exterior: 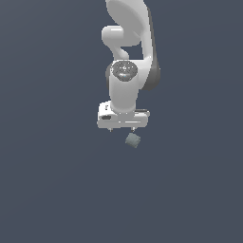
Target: Pick up the object and move it to a goal position.
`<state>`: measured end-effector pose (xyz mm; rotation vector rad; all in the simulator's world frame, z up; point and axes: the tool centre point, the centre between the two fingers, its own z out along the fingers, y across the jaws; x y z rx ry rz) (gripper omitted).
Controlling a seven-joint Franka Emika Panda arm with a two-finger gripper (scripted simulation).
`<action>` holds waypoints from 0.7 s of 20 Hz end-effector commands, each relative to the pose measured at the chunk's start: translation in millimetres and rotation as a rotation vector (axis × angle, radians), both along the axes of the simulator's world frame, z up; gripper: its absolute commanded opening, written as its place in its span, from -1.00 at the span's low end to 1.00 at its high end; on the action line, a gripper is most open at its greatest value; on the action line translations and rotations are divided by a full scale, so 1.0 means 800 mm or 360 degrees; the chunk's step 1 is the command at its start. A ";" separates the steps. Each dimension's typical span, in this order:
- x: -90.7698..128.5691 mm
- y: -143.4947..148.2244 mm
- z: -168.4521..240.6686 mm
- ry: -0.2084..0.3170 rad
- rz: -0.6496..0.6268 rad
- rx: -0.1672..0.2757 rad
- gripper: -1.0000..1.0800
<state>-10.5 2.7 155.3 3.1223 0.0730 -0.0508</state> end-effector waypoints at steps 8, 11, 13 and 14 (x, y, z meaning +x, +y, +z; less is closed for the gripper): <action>-0.003 0.022 -0.022 -0.0017 -0.0252 0.0005 0.92; -0.005 0.031 -0.031 -0.0025 -0.0366 0.0007 0.92; -0.007 0.037 -0.038 -0.0029 -0.0443 0.0009 0.92; -0.008 0.040 -0.041 -0.0032 -0.0481 0.0009 0.92</action>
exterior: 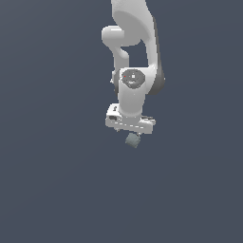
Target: Pick up the object and move it to a goal position.
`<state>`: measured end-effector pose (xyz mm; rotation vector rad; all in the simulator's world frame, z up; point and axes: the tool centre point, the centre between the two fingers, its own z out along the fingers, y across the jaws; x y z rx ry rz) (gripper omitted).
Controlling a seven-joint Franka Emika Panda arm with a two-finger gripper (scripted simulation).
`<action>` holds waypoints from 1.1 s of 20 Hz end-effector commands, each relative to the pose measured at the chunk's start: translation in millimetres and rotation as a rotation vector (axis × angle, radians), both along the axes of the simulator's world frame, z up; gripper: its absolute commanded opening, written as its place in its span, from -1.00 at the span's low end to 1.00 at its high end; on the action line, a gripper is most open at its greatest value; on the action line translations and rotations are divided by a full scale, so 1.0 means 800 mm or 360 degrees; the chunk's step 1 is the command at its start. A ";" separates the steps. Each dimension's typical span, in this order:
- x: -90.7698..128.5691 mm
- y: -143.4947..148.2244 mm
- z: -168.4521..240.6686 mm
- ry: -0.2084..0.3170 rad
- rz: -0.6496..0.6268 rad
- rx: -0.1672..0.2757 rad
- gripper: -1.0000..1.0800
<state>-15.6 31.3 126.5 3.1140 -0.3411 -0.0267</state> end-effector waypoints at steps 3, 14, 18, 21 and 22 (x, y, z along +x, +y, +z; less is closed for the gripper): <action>-0.004 0.014 -0.014 -0.0011 -0.0174 0.0003 0.92; -0.010 0.034 -0.036 -0.0027 -0.0450 0.0006 0.92; -0.011 0.037 -0.039 -0.0029 -0.0490 0.0006 0.92; -0.012 0.037 -0.040 -0.0030 -0.0499 0.0006 0.92; -0.012 0.037 -0.039 -0.0029 -0.0492 0.0006 0.92</action>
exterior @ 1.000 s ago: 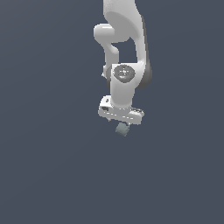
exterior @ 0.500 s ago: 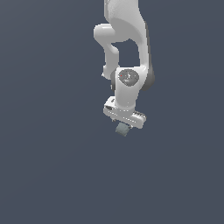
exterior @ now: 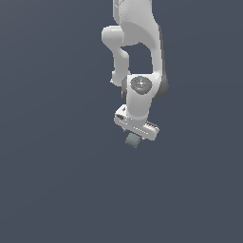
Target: Pick up the object and move it to a goal position.
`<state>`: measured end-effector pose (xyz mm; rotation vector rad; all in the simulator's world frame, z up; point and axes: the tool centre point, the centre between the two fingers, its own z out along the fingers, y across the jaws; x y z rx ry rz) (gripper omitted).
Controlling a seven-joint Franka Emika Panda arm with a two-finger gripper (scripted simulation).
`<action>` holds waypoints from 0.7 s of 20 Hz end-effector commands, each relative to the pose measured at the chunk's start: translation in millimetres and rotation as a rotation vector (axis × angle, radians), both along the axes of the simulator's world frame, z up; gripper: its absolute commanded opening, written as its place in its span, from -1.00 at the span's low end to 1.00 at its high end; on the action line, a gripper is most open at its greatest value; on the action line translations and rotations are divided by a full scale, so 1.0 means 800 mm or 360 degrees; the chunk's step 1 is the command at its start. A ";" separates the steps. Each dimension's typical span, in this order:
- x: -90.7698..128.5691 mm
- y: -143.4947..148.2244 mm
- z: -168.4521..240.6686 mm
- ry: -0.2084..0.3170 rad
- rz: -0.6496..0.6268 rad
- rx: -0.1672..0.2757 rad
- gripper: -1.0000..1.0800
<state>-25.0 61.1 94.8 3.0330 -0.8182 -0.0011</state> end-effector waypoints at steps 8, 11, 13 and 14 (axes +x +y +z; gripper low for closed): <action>-0.001 0.000 -0.027 -0.0001 -0.0004 0.0000 0.92; -0.002 0.000 -0.046 -0.0001 -0.0006 0.0000 0.92; -0.002 0.000 -0.055 -0.0001 -0.0007 0.0000 0.92; -0.001 0.000 -0.058 -0.0001 -0.0008 0.0000 0.92</action>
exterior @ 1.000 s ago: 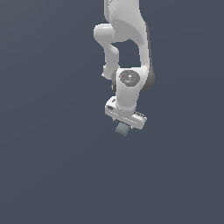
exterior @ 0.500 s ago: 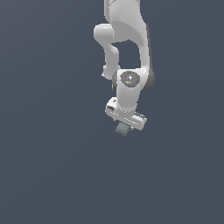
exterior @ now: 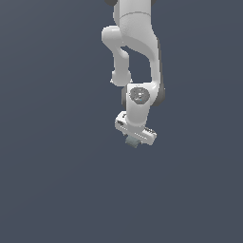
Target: Pick up the object and move it to a goal position.
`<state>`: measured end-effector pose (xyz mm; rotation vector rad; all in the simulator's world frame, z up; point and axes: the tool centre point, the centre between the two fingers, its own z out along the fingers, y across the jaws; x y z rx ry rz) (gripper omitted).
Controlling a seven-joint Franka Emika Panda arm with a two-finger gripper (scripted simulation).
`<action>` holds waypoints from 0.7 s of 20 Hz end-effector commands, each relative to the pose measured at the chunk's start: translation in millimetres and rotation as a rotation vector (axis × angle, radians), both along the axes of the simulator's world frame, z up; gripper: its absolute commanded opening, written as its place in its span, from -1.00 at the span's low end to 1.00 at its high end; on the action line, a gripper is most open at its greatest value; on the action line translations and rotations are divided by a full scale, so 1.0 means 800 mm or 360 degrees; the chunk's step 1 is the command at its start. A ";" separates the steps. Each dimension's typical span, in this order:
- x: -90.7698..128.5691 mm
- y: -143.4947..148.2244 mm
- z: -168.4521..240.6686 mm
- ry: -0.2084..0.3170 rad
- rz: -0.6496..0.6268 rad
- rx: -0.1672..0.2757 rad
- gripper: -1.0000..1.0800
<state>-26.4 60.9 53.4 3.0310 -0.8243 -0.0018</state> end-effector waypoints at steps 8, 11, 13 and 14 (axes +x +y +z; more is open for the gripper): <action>0.002 0.000 -0.011 -0.0002 -0.0001 0.0000 -1.00; 0.002 0.000 -0.011 -0.0002 -0.0001 0.0000 -1.00; 0.002 0.000 -0.011 -0.0002 -0.0001 0.0000 -1.00; 0.002 0.000 -0.011 -0.0002 -0.0001 0.0000 -1.00</action>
